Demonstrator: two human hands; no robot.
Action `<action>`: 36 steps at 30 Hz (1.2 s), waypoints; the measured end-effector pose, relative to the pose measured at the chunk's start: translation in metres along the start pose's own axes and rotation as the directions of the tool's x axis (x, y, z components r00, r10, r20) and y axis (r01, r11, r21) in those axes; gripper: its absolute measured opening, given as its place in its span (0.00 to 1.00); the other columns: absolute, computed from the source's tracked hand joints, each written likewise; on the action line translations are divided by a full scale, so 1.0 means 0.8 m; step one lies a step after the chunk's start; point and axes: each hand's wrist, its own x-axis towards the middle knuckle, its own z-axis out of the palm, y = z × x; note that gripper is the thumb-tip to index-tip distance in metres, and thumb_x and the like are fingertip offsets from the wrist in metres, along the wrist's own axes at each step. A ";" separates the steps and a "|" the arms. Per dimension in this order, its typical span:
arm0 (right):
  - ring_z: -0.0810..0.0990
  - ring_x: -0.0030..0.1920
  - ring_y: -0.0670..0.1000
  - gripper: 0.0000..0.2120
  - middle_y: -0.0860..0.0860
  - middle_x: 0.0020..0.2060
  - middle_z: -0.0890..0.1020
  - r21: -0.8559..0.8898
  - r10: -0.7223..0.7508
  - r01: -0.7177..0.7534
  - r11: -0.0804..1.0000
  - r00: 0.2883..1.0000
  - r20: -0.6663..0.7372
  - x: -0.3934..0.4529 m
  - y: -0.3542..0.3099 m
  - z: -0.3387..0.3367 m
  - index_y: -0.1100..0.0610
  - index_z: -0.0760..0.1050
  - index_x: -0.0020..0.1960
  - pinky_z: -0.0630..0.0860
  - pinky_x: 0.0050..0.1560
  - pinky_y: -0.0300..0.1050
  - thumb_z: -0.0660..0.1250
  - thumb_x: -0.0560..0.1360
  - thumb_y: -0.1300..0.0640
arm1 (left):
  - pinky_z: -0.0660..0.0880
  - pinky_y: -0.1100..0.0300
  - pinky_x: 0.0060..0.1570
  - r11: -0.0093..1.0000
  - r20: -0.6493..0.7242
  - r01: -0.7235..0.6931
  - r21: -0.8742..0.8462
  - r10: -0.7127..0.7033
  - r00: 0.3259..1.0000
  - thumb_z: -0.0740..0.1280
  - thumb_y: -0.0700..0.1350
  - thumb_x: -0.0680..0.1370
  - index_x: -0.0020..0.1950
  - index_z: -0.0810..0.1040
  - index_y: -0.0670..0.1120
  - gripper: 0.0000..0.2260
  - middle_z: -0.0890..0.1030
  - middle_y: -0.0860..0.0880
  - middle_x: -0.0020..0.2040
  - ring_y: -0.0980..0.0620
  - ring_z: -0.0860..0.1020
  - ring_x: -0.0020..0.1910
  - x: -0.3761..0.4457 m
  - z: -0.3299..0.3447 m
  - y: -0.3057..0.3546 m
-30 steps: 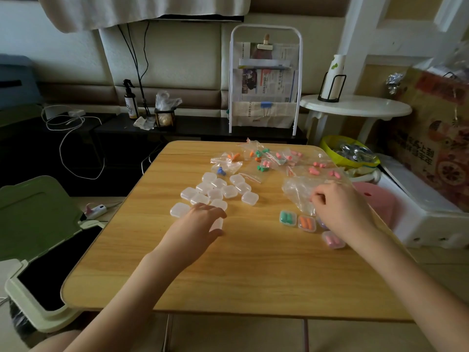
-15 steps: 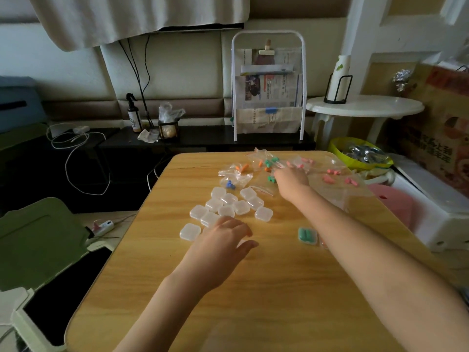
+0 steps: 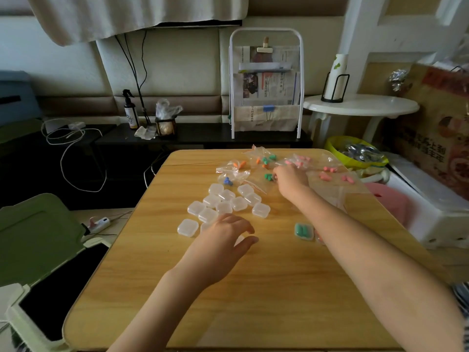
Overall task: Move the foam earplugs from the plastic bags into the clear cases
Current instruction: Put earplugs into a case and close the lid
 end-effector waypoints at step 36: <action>0.82 0.48 0.59 0.15 0.56 0.43 0.82 0.957 0.019 -0.237 -0.165 0.970 0.244 -0.202 0.016 -0.081 0.55 0.74 0.54 0.74 0.47 0.49 0.71 0.71 0.68 | 0.78 0.63 0.41 0.024 0.241 0.300 -0.954 -0.535 0.810 0.72 0.36 0.71 0.38 0.75 0.45 0.08 0.79 0.54 0.32 0.60 0.77 0.30 0.010 -0.003 0.028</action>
